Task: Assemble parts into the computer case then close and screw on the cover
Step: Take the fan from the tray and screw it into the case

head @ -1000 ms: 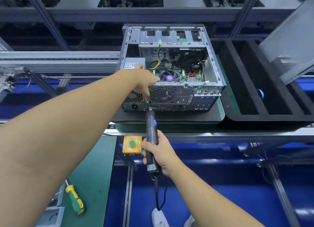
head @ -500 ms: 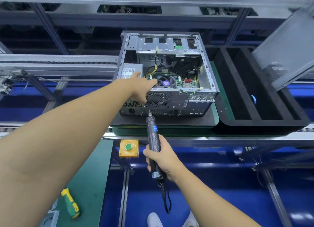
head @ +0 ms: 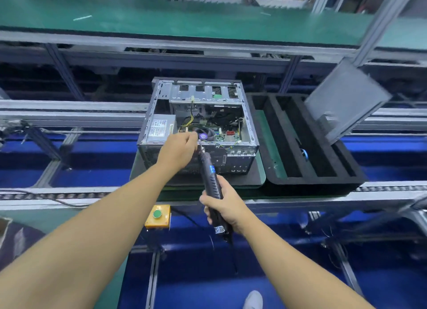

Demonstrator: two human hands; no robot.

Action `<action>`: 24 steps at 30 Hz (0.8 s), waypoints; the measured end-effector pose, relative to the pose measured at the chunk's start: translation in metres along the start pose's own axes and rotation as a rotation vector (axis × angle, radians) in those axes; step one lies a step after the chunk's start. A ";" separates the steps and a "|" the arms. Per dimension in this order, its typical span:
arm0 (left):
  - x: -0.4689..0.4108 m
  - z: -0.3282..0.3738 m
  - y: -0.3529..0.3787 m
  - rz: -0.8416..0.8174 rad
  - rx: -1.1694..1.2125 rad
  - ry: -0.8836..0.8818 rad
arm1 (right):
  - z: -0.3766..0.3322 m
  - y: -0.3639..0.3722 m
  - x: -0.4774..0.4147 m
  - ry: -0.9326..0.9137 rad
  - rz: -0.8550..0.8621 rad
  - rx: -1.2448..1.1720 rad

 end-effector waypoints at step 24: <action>-0.168 0.170 0.254 -0.623 -0.145 0.001 | -0.067 -0.353 -0.030 -0.048 0.366 -0.121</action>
Point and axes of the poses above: each hand's wrist, its own x-axis away from the middle knuckle, its own y-axis out of the palm, z = x × y, the point moved 1 cm from there along -x, towards the middle knuckle, and after that the axes turned 4 degrees about -z, right-handed, at the moved point
